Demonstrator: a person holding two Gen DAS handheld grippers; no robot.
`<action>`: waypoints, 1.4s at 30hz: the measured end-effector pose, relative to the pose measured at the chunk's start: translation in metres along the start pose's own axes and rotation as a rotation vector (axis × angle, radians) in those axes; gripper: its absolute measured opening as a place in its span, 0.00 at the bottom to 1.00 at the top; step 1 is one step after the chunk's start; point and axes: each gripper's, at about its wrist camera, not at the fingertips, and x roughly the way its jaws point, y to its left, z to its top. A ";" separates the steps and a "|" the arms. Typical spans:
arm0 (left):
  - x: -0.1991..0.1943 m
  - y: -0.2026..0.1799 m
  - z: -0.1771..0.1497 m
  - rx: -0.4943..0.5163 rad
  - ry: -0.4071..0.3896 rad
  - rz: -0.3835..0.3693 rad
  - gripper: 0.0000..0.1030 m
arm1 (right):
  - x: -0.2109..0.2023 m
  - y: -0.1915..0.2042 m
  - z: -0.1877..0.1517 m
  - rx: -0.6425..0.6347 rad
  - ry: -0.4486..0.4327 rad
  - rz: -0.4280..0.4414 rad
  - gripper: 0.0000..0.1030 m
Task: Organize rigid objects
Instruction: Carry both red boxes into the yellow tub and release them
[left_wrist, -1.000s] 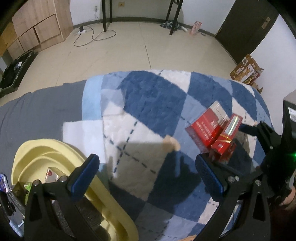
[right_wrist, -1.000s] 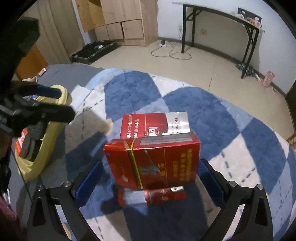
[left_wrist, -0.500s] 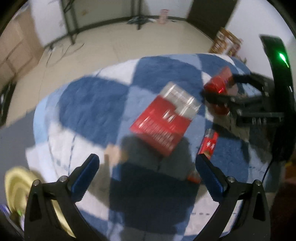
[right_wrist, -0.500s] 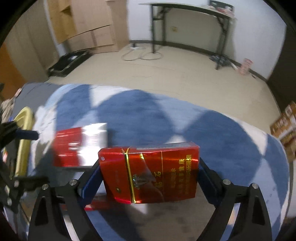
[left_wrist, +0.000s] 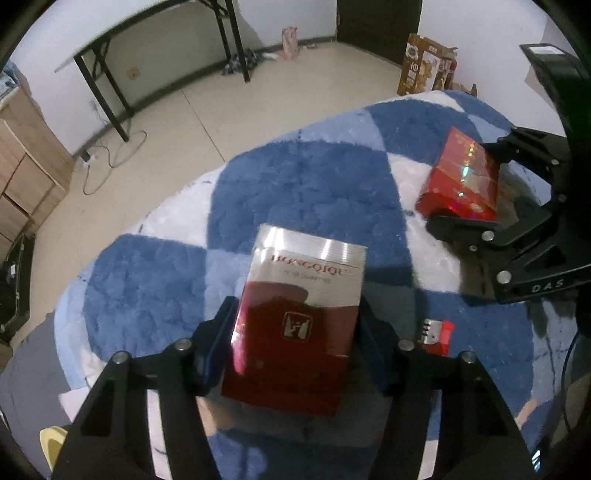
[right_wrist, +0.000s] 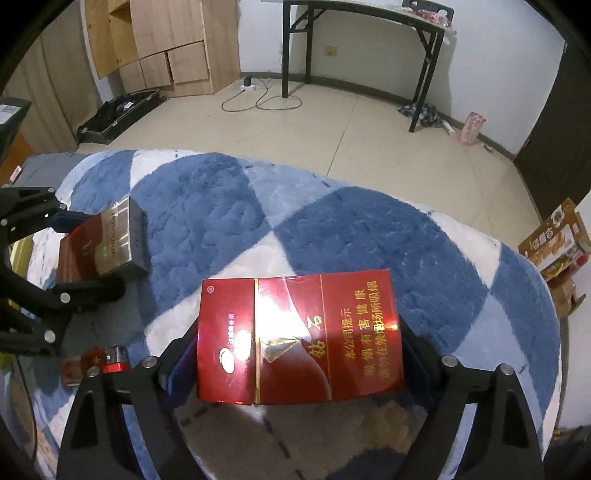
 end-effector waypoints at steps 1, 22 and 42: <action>-0.007 0.003 -0.002 -0.018 -0.013 -0.004 0.57 | -0.001 0.002 0.000 -0.002 -0.004 0.005 0.87; -0.197 0.188 -0.310 -0.675 -0.027 0.198 0.57 | -0.114 0.363 0.002 -0.645 -0.137 0.483 0.87; -0.210 0.192 -0.248 -0.633 -0.161 0.155 1.00 | -0.110 0.363 0.013 -0.549 -0.186 0.487 1.00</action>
